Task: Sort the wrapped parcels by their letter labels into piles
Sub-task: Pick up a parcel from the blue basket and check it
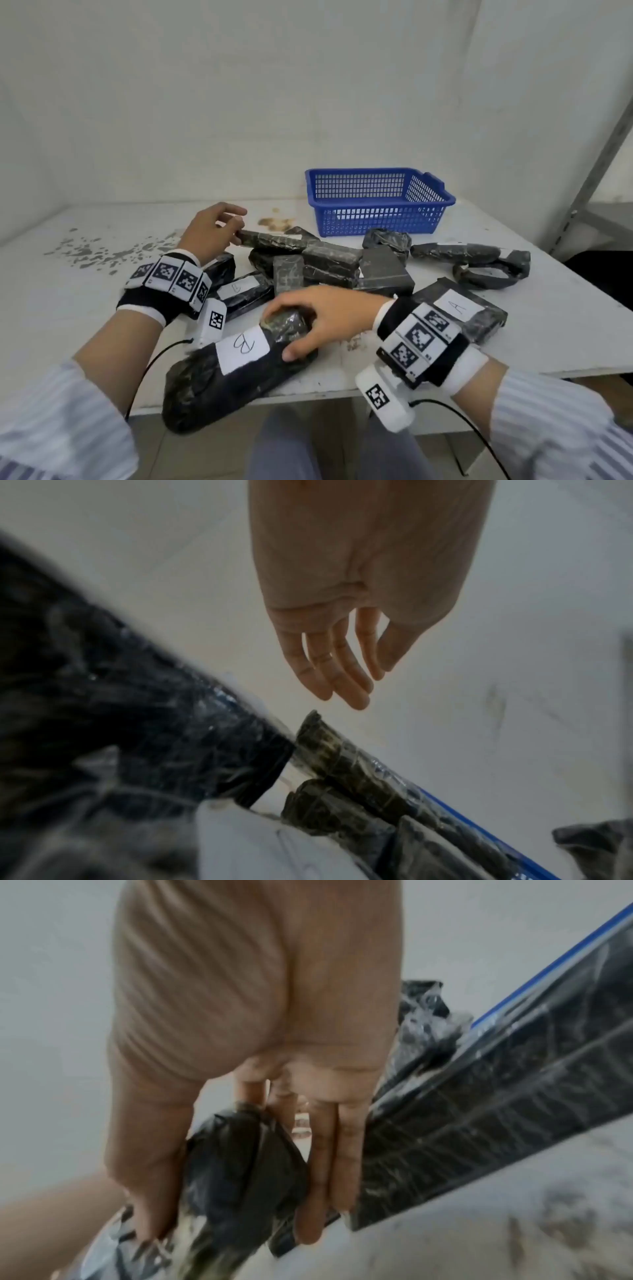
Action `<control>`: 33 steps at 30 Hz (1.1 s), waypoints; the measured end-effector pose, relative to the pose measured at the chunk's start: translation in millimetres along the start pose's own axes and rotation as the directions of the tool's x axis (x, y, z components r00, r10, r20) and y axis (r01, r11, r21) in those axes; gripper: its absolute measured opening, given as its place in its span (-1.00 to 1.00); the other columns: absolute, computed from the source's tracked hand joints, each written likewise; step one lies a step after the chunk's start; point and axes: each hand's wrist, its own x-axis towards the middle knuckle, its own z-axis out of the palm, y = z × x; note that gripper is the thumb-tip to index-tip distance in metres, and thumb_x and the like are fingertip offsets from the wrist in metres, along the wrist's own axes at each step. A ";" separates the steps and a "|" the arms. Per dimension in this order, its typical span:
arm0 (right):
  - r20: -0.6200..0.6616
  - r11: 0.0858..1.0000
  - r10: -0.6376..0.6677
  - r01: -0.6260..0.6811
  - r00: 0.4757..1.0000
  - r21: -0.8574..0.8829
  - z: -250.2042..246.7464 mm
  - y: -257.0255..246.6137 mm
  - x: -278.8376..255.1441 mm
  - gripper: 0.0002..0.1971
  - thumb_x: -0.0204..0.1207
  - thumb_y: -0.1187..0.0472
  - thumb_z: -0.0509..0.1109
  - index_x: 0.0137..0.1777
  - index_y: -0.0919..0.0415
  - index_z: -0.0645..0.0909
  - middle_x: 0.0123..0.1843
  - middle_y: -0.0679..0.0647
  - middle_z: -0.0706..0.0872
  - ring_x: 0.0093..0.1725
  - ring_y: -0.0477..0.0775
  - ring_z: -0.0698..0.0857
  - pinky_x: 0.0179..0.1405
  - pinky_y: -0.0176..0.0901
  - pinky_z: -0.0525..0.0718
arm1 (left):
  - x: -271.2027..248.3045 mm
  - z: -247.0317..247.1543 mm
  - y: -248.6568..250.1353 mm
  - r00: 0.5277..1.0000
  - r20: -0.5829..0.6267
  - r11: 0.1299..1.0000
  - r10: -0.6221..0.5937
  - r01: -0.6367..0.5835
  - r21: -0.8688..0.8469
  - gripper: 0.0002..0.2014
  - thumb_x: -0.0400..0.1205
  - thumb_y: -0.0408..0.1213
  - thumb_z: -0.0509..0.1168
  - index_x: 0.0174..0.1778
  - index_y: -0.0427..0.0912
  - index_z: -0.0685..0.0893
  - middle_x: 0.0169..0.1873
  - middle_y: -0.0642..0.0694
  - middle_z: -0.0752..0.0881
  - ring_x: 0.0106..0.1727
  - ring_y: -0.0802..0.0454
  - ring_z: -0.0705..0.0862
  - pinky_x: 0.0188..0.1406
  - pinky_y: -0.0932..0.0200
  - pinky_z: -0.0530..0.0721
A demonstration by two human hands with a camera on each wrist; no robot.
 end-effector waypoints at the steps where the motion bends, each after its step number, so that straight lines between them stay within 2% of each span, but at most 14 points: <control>1: -0.024 1.000 -0.004 0.004 1.000 0.025 -5.2 -1.6 -3.0 -0.47 0.48 0.11 0.62 0.44 -0.05 0.56 0.31 -0.11 0.66 0.24 -0.05 0.66 0.30 -0.20 0.60 | 0.2 -1.3 0.9 1.000 0.016 1.000 0.002 -0.001 -0.005 -0.86 0.69 -0.35 0.25 0.04 -0.04 0.67 -0.10 -0.14 0.73 -0.33 0.01 0.73 -0.12 -0.01 0.68; 3: -0.099 0.999 -0.003 0.009 0.995 0.053 -17.2 -3.1 -11.7 -0.50 0.49 0.15 0.61 0.41 -0.04 0.57 0.34 -0.06 0.69 0.26 -0.03 0.70 0.34 -0.13 0.65 | 0.4 -4.3 7.7 0.999 0.049 1.000 0.022 -0.021 -0.023 -0.87 0.70 -0.33 0.24 0.06 -0.04 0.66 -0.12 -0.09 0.72 -0.38 0.12 0.73 -0.20 0.17 0.66; 5: -0.200 0.995 -0.023 0.042 0.980 0.092 -34.0 -4.3 -21.3 -0.53 0.49 0.20 0.61 0.37 -0.05 0.60 0.33 -0.09 0.70 0.25 -0.10 0.72 0.35 -0.17 0.66 | 1.7 -5.6 20.4 0.997 0.060 0.998 0.049 -0.046 -0.050 -0.87 0.72 -0.32 0.23 0.12 -0.10 0.65 -0.13 -0.05 0.72 -0.39 0.16 0.73 -0.28 0.31 0.67; 9: -0.358 0.985 -0.024 0.083 0.933 0.152 -72.6 -1.5 -40.3 -0.54 0.48 0.32 0.59 0.32 -0.05 0.62 0.26 -0.12 0.75 0.22 -0.14 0.76 0.33 -0.21 0.69 | 12.8 -9.0 57.2 0.990 0.017 0.986 0.137 -0.135 -0.103 -0.85 0.73 -0.29 0.22 0.15 -0.12 0.67 -0.15 -0.02 0.74 -0.40 0.21 0.74 -0.19 0.21 0.66; 11: -0.474 0.976 -0.017 0.118 0.880 0.184 -92.4 4.6 -47.2 -0.55 0.48 0.37 0.58 0.30 -0.01 0.64 0.23 -0.09 0.76 0.21 -0.10 0.76 0.28 -0.10 0.74 | 20.2 -9.0 75.7 0.984 0.003 0.975 0.179 -0.177 -0.132 -0.84 0.74 -0.28 0.22 0.15 -0.11 0.67 -0.14 -0.02 0.75 -0.39 0.22 0.73 -0.17 0.22 0.66; 14: -0.644 0.952 -0.006 0.202 0.765 0.230 -118.9 17.7 -49.6 -0.56 0.48 0.42 0.56 0.24 -0.05 0.64 0.24 -0.02 0.75 0.26 0.00 0.74 0.29 0.01 0.74 | 30.1 -5.4 99.5 0.974 -0.026 0.960 0.226 -0.227 -0.166 -0.83 0.74 -0.27 0.21 0.15 -0.13 0.68 -0.13 -0.02 0.75 -0.31 0.12 0.74 -0.12 0.17 0.68; 17: -0.757 0.912 -0.001 0.310 0.653 0.267 -139.6 27.8 -43.5 -0.55 0.51 0.48 0.51 0.22 -0.05 0.61 0.24 0.01 0.71 0.18 -0.07 0.76 0.17 -0.19 0.72 | 40.3 1.1 116.6 0.969 -0.052 0.949 0.242 -0.247 -0.195 -0.83 0.75 -0.23 0.20 0.17 -0.09 0.67 -0.06 -0.05 0.74 -0.15 0.06 0.74 -0.05 0.13 0.66; 20: -0.818 0.870 0.018 0.394 0.574 0.295 -153.0 33.8 -32.3 -0.52 0.54 0.52 0.46 0.26 -0.06 0.58 0.27 0.02 0.69 0.13 -0.19 0.77 0.06 -0.32 0.72 | 47.1 9.5 124.5 0.974 0.037 0.959 0.224 -0.214 -0.187 -0.71 0.73 0.01 0.18 0.34 0.10 0.58 0.08 -0.06 0.73 0.07 0.09 0.72 0.05 0.15 0.63; 22: -0.833 0.863 0.020 0.411 0.553 0.294 -159.4 38.4 -23.6 -0.50 0.55 0.51 0.45 0.29 -0.09 0.58 0.29 0.03 0.69 0.15 -0.19 0.77 0.06 -0.33 0.72 | 50.0 15.8 125.7 0.977 0.105 0.958 0.184 -0.154 -0.241 -0.59 0.69 0.11 0.16 0.47 0.21 0.44 0.09 -0.01 0.73 0.08 0.18 0.72 0.05 0.18 0.62; 24: -0.842 0.850 0.028 0.431 0.538 0.304 -164.1 44.2 -14.9 -0.49 0.55 0.52 0.44 0.32 -0.08 0.57 0.29 0.02 0.70 0.16 -0.19 0.77 0.07 -0.36 0.71 | 54.1 21.1 123.3 0.984 0.104 0.934 0.146 -0.103 -0.341 -0.49 0.63 0.06 0.27 0.52 0.17 0.38 0.14 -0.09 0.73 0.08 0.11 0.75 0.01 0.16 0.68; 26: -0.855 0.838 0.038 0.450 0.518 0.310 -167.7 49.8 -7.4 -0.48 0.56 0.50 0.44 0.37 -0.07 0.57 0.31 0.01 0.71 0.18 -0.20 0.76 0.08 -0.37 0.70 | 61.7 23.9 117.2 0.991 0.056 0.909 0.125 -0.091 -0.406 -0.44 0.57 -0.11 0.41 0.50 0.12 0.42 0.23 -0.21 0.67 0.15 -0.06 0.74 -0.05 0.03 0.79; 29: -0.859 0.836 0.077 0.437 0.505 0.332 -175.3 61.3 4.5 -0.45 0.57 0.42 0.47 0.46 -0.11 0.56 0.32 -0.07 0.74 0.13 -0.24 0.76 -0.04 -0.32 0.71 | 77.2 27.9 108.4 0.989 -0.061 0.905 0.136 -0.149 -0.399 -0.41 0.52 -0.22 0.51 0.46 0.08 0.48 0.24 -0.17 0.66 0.23 -0.10 0.70 0.00 -0.12 0.80; 31: -0.846 0.819 0.093 0.443 0.525 0.365 -178.4 67.5 13.5 -0.43 0.59 0.37 0.47 0.51 -0.14 0.52 0.30 -0.07 0.75 0.14 -0.13 0.76 -0.11 -0.20 0.72 | 84.8 31.5 104.0 0.975 -0.136 0.894 0.176 -0.216 -0.392 -0.43 0.54 -0.27 0.49 0.46 0.03 0.49 0.23 -0.10 0.66 0.20 0.00 0.71 0.01 0.12 0.78; 33: -0.819 0.760 0.103 0.486 0.564 0.431 -179.7 69.7 21.7 -0.45 0.57 0.24 0.46 0.52 -0.17 0.50 0.33 0.04 0.73 0.23 0.05 0.75 -0.01 -0.07 0.76 | 88.6 34.8 100.5 0.959 -0.193 0.886 0.209 -0.269 -0.378 -0.45 0.55 -0.29 0.46 0.46 0.03 0.48 0.25 -0.07 0.65 0.15 0.15 0.70 -0.07 0.41 0.70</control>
